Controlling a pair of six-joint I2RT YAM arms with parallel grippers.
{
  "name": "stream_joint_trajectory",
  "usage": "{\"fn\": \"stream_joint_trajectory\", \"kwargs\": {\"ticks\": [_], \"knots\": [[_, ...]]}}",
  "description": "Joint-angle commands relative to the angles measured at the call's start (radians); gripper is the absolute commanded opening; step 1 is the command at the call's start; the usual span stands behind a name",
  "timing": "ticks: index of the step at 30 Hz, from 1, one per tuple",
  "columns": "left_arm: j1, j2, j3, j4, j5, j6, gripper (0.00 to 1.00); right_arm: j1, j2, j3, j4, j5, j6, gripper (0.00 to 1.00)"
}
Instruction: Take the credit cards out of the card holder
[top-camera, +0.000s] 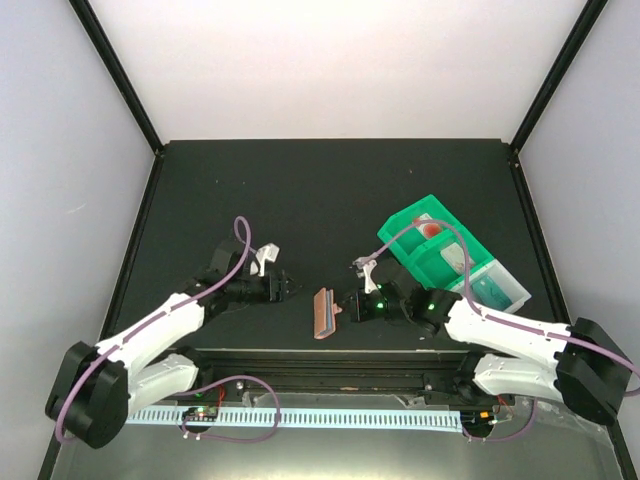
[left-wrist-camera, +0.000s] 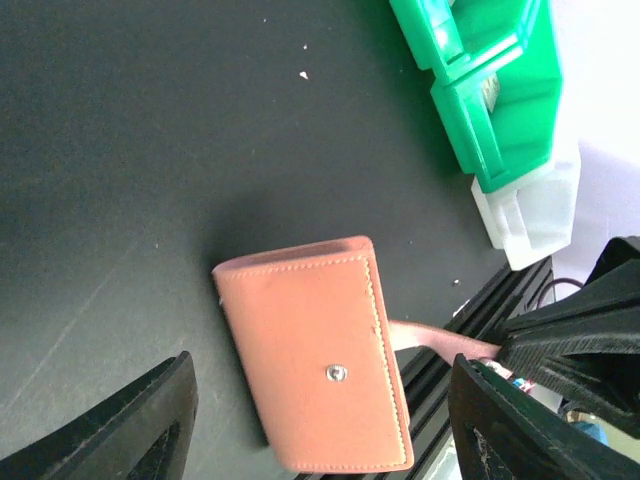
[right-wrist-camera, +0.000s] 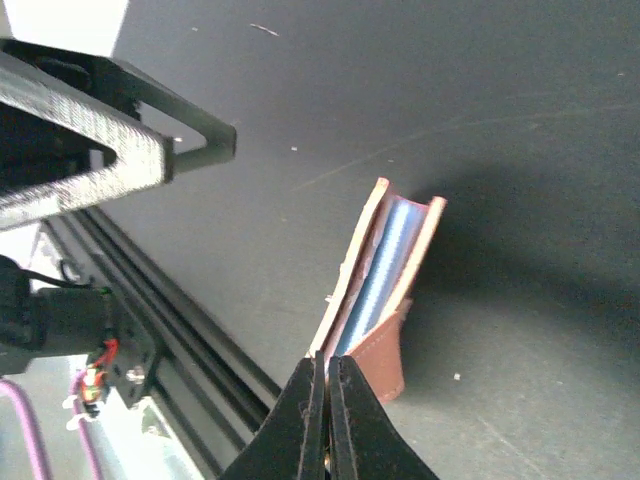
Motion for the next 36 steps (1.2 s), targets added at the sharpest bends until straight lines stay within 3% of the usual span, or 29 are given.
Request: {"fn": "stream_joint_trajectory", "kwargs": {"ticks": [1,6,18,30,36], "knots": [[-0.005,-0.091,-0.044,-0.063,-0.009,0.014,0.72,0.002,-0.038,-0.026,0.153,-0.069,0.104,0.01],[-0.005,-0.188,-0.134,0.015,0.034,-0.041,0.76,0.002,-0.007,-0.033,0.21,-0.081,0.123,0.01],[-0.006,-0.14,-0.173,-0.012,-0.028,-0.01,0.7,-0.004,-0.076,-0.047,-0.073,0.209,0.021,0.01],[-0.006,-0.111,-0.196,0.02,-0.033,-0.028,0.56,-0.015,0.019,-0.175,-0.007,0.279,0.046,0.01],[-0.007,-0.143,-0.208,0.101,0.038,-0.076,0.59,-0.015,0.014,-0.152,-0.026,0.26,0.03,0.06]]}}
